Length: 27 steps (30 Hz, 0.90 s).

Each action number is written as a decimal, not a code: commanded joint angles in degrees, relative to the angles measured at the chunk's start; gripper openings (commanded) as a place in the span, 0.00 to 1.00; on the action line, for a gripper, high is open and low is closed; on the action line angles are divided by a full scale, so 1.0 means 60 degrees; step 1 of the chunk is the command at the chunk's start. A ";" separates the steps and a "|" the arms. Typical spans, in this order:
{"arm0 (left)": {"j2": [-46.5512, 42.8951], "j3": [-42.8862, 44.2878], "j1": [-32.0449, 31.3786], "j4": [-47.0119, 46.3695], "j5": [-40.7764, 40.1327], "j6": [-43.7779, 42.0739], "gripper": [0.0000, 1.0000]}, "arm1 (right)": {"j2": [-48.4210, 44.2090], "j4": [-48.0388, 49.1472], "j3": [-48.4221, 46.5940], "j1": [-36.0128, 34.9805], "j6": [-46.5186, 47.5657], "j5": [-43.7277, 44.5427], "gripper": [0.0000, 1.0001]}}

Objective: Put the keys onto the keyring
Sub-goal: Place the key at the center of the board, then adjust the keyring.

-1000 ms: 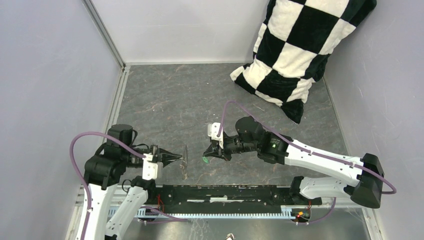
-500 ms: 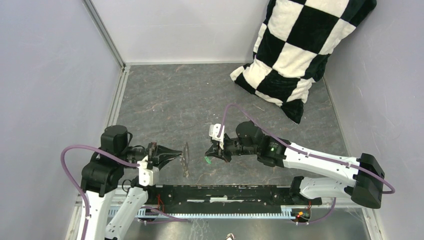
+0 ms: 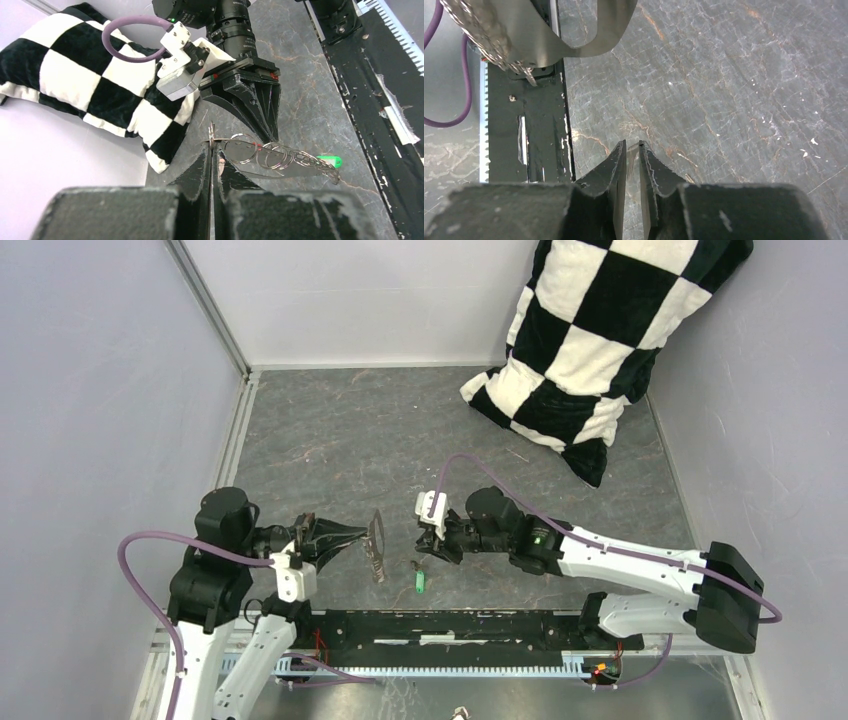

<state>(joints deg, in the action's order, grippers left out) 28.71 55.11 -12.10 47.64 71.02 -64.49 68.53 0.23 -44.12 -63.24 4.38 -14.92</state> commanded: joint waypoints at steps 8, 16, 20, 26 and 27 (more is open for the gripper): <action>0.0202 0.0104 -0.0005 0.2949 -0.0272 -0.5154 0.02 | -0.0558 0.0205 -0.1820 0.0039 0.1091 0.0215 0.41; 0.1298 0.0695 -0.0005 0.6035 -0.1855 -0.9027 0.02 | -0.0301 -0.0801 -0.3224 -0.0210 0.2766 -0.0902 0.49; 0.1538 0.0906 -0.0002 0.6045 -0.1931 -0.8787 0.02 | -0.0094 -0.0783 -0.3458 -0.0589 0.3107 -0.1202 0.48; 0.2240 0.1681 -0.0016 0.6037 -0.1754 -0.7197 0.02 | 0.0628 -0.1271 -0.4283 -0.1066 0.3357 -0.1076 0.45; 0.2301 0.1764 -0.0019 0.6035 -0.1735 -0.7008 0.02 | 0.0756 -0.1335 -0.4421 -0.1109 0.3357 -0.1064 0.45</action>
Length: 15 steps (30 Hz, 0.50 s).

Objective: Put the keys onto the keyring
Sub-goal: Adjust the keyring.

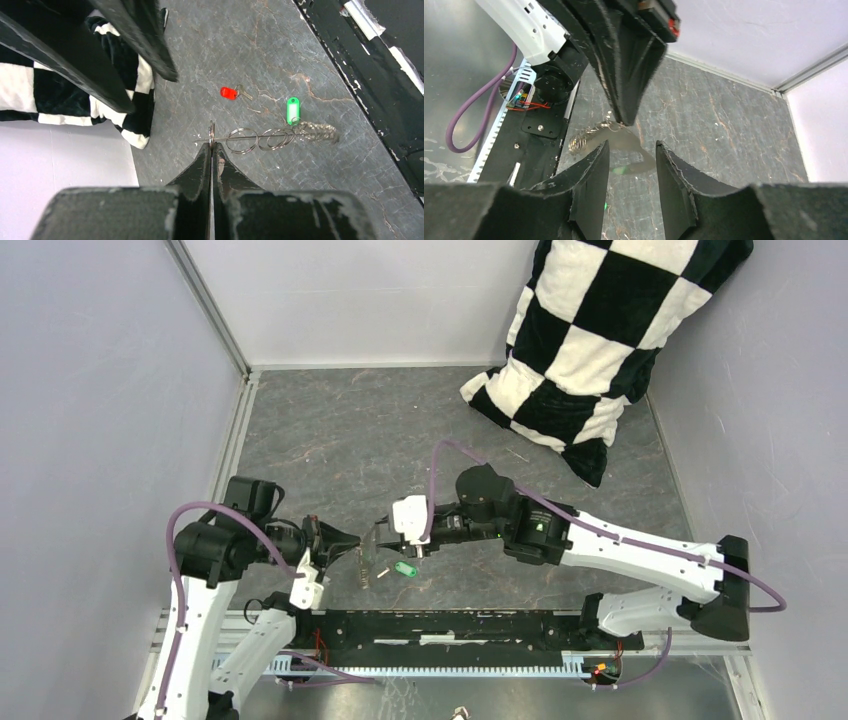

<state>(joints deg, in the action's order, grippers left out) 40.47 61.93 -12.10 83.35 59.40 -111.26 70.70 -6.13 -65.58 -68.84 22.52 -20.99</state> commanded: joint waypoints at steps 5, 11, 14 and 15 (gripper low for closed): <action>0.0437 0.0682 -0.0020 0.0097 0.0190 0.1461 0.02 | 0.1000 -0.0392 -0.1455 -0.0415 0.0260 0.0325 0.40; 0.0539 0.0909 -0.0020 -0.0037 0.0203 0.2074 0.02 | 0.1526 -0.0817 -0.1928 -0.0579 0.0172 0.0437 0.37; 0.0642 0.1060 -0.0020 -0.0059 0.0197 0.2367 0.02 | 0.1662 -0.1034 -0.2043 -0.0608 0.0146 0.0432 0.37; 0.0672 0.1100 -0.0020 -0.0063 0.0183 0.2419 0.02 | 0.1705 -0.1120 -0.2089 -0.0627 0.0143 0.0412 0.37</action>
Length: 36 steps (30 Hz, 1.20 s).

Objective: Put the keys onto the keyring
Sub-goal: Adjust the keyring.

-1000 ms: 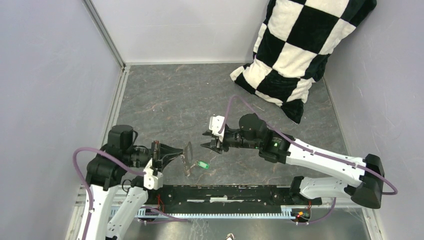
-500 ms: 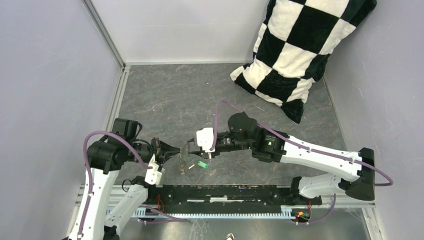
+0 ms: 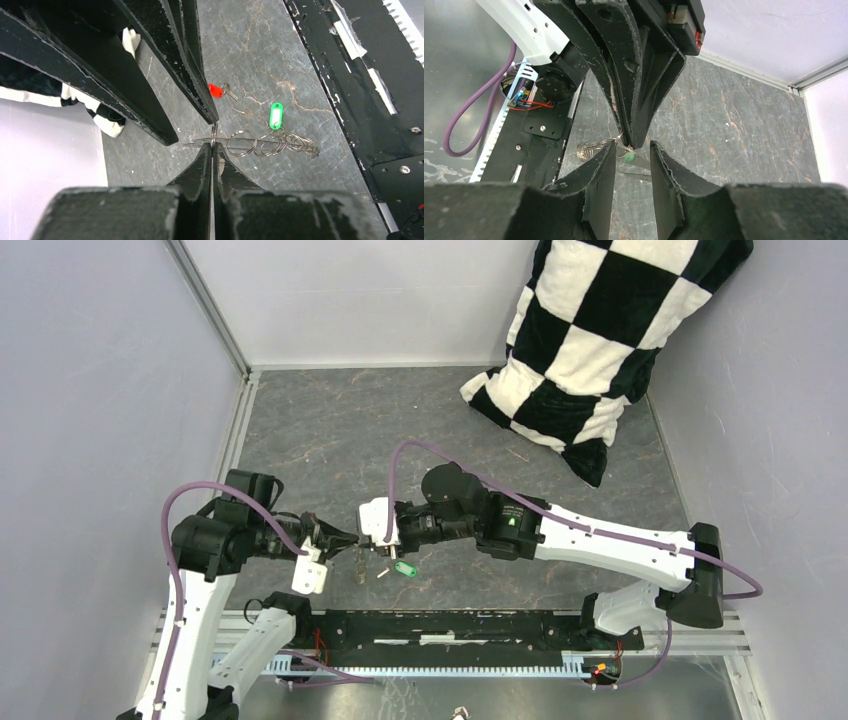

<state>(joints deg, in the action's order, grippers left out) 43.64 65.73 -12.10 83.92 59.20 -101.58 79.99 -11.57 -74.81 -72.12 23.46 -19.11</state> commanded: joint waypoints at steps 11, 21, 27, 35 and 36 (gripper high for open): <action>0.0300 0.0514 -0.0020 -0.0171 -0.0003 0.1064 0.02 | 0.0286 -0.0392 -0.0704 -0.0109 -0.0188 0.0047 0.36; 0.0272 0.0514 -0.0020 -0.0392 0.0162 0.1511 0.02 | 0.0288 0.0370 -0.0425 -0.0118 -0.0630 0.0314 0.24; 0.0243 0.0520 -0.0020 -0.0390 0.0241 0.1616 0.02 | 0.0399 0.0807 -0.0344 -0.0122 -0.0877 0.0585 0.01; -0.0075 0.0519 -0.0024 -0.1868 0.0756 0.4818 0.46 | -0.0505 0.1823 0.0943 -0.0104 -0.1040 0.1190 0.00; -0.0080 0.0491 -0.0020 -0.1872 0.0809 0.5119 0.46 | -0.0713 0.2436 0.1306 -0.0072 -0.1148 0.1141 0.00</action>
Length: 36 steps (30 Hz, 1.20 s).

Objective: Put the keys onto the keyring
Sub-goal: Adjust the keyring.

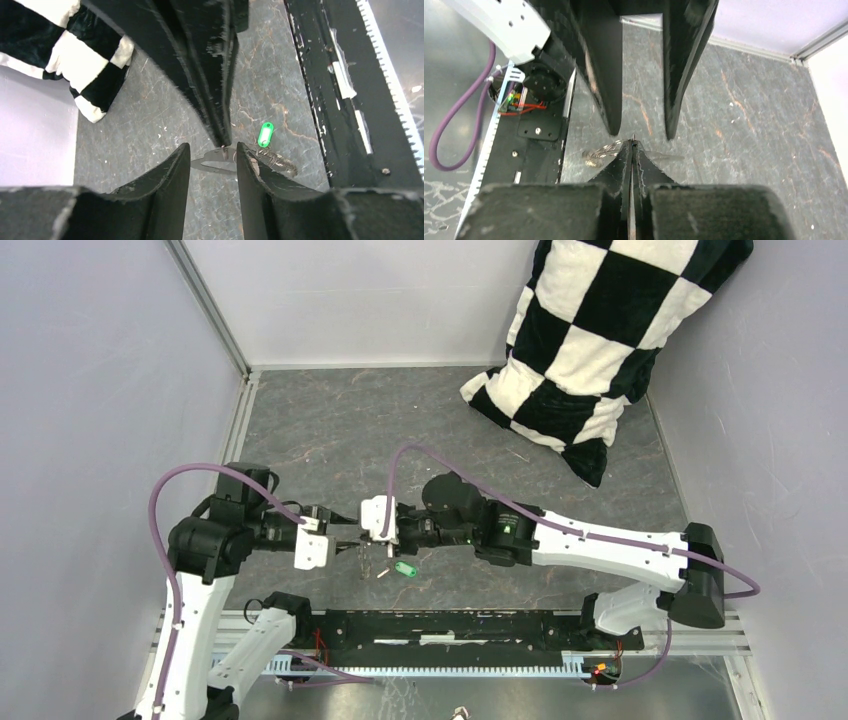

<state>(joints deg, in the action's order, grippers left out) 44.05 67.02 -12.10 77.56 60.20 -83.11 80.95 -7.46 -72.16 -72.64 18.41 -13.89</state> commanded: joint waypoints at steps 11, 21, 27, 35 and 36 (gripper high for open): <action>-0.0280 0.0050 -0.0020 -0.1138 0.1364 0.3545 0.41 | -0.2351 0.6709 0.3808 0.0380 -0.2172 -0.0903 0.01; -0.0401 0.0102 -0.0020 -0.2124 0.1722 0.4791 0.36 | -0.2015 0.7518 0.3844 0.0374 -0.2765 -0.1182 0.01; -0.0474 0.0075 -0.0020 -0.2125 0.1670 0.4692 0.22 | -0.1868 0.6923 0.3429 0.0374 -0.2537 -0.1318 0.01; -0.0540 0.0086 -0.0020 -0.2128 0.1787 0.4917 0.20 | -0.1821 0.6883 0.3342 0.0360 -0.2483 -0.1171 0.01; -0.0556 0.0049 -0.0020 -0.2125 0.1787 0.4920 0.19 | -0.1788 0.6898 0.3317 0.0358 -0.2498 -0.1187 0.01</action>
<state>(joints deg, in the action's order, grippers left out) 41.30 67.05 -12.10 66.96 68.62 -56.07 70.08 31.94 -48.93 -70.39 3.25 -20.73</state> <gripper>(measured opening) 0.204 0.010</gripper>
